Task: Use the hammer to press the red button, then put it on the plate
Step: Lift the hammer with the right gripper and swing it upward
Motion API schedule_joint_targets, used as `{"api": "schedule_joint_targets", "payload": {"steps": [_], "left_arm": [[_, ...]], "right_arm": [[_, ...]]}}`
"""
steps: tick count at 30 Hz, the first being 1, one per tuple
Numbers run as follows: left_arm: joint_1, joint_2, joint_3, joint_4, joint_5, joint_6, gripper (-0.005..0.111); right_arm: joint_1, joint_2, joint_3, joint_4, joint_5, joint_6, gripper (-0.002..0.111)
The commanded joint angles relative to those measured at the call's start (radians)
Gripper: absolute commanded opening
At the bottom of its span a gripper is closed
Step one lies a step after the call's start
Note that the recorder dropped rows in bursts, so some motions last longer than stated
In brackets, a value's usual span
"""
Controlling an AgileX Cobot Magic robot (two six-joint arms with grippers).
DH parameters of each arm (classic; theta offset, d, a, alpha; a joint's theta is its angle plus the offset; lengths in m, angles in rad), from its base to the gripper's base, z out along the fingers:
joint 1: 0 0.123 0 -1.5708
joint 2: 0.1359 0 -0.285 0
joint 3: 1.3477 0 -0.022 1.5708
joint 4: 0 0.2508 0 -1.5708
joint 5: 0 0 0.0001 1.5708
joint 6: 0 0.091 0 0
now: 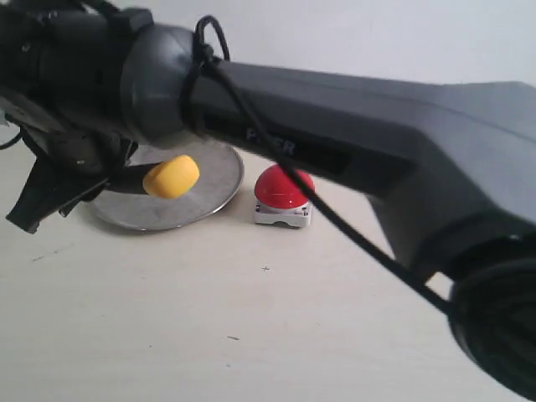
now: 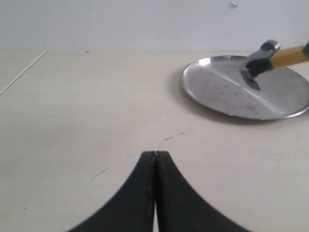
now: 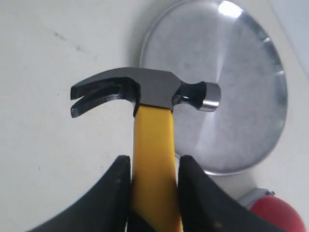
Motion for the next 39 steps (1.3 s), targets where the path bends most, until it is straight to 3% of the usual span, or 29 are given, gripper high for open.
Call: {"api": "schedule_joint_targets", "payload": {"steps": [1,28,34,39], "left_arm": [[0.002,-0.006,0.0,0.0,-0.004,0.001,0.0],[0.002,-0.006,0.0,0.0,-0.004,0.001,0.0],[0.002,-0.006,0.0,0.0,-0.004,0.001,0.0],[0.002,-0.006,0.0,0.0,-0.004,0.001,0.0]], "right_arm": [[-0.002,-0.081,-0.011,-0.061,0.015,0.009,0.0],[-0.002,-0.414,-0.002,-0.171,-0.004,0.2,0.0],[-0.002,-0.534,0.244,-0.271,-0.16,0.366,0.0],[-0.002,-0.696,0.641,-0.592,-0.484,0.753,0.0]]}}
